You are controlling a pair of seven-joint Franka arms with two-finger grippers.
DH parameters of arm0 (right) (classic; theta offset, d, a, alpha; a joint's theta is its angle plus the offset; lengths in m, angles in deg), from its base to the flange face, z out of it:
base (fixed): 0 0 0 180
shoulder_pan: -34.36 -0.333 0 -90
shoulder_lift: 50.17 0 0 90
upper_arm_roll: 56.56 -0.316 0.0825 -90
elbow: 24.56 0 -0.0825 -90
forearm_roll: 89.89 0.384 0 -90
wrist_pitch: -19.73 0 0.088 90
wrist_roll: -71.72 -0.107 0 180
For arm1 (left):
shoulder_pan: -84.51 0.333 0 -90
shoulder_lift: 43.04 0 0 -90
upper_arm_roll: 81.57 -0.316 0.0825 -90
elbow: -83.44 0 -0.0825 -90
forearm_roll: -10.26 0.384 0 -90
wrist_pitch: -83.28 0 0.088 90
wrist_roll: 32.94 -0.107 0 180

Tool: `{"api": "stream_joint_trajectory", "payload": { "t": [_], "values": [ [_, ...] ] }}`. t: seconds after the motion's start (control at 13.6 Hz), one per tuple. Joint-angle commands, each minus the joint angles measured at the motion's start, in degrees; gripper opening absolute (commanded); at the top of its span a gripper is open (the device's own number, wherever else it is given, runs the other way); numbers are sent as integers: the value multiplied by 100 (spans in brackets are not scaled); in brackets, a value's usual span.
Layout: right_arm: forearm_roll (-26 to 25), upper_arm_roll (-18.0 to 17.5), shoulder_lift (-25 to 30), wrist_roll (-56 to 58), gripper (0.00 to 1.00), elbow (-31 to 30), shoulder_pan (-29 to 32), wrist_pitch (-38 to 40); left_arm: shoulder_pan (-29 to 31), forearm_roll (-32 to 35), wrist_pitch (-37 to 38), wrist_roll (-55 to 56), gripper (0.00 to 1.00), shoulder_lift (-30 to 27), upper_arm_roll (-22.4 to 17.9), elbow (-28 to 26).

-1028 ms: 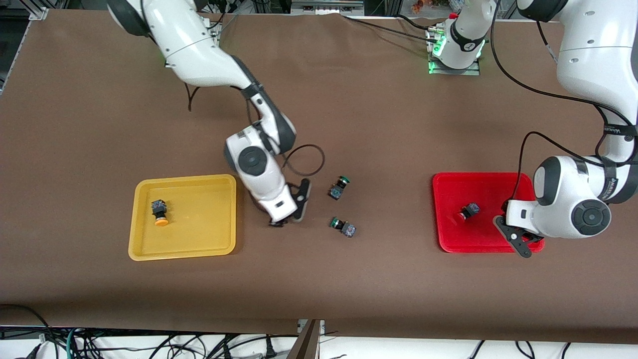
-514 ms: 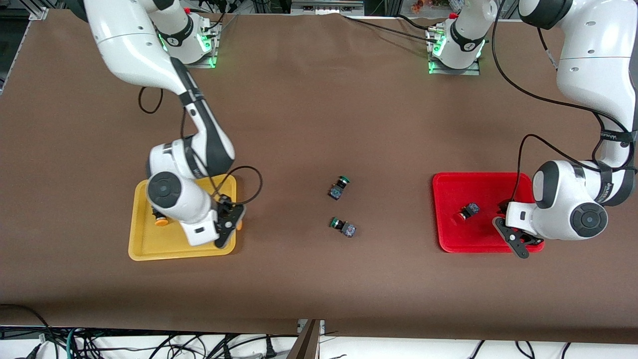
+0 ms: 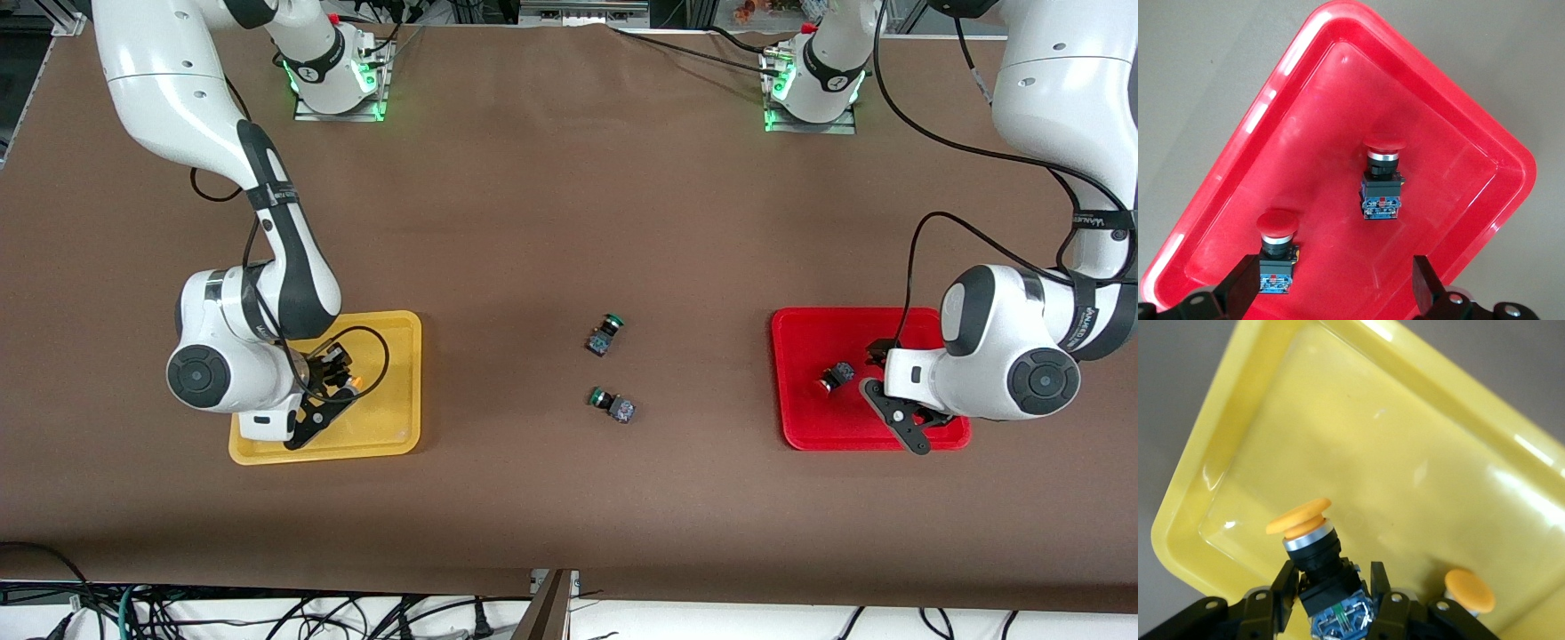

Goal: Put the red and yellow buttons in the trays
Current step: 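Lower the yellow button into the yellow tray while the left lowers red, then open both grippers and lift them away from the trays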

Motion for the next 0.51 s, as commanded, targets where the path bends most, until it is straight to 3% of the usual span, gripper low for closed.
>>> {"api": "stream_joint_trajectory", "payload": {
  "t": [0.0, 0.07, 0.22, 0.44],
  "values": [
    [303, 4, 66, -737, 9, -294, 53, -58, 11, 66, 90, 110, 100, -110, 68, -60],
    [453, 4, 66, -879, 12, -312, 70, -59, 3, 66, 99, 240, 100, -153, 86, -60],
    [551, 4, 22, -1125, 100, -286, 140, -59, -111, 57, 265, 583, 100, -355, 86, -42],
    [542, 4, 92, -1100, 100, -137, 167, 29, -147, 40, 432, 1330, 100, -960, 173, -25]
  ]
}}
